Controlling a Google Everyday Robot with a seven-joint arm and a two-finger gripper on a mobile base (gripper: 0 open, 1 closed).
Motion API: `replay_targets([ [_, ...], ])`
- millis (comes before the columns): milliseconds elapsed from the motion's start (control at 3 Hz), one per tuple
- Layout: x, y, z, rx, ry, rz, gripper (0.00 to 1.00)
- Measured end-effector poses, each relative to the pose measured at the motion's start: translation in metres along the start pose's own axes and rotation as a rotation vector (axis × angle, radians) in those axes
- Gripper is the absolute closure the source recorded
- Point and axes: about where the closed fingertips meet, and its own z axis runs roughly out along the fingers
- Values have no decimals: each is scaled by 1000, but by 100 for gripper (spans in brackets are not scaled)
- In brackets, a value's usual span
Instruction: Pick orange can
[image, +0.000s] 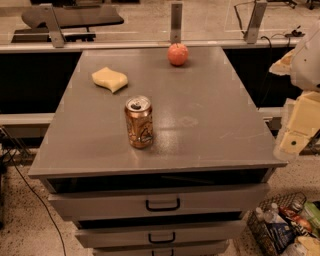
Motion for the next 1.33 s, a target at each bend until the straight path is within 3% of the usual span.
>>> replay_targets([
  [333,-1,-1,0,5,-7,0,0],
  [667,-22,-8,25,-19,-95,2,0],
  [1333,-124,-27,128,-166,-514,-20,0],
])
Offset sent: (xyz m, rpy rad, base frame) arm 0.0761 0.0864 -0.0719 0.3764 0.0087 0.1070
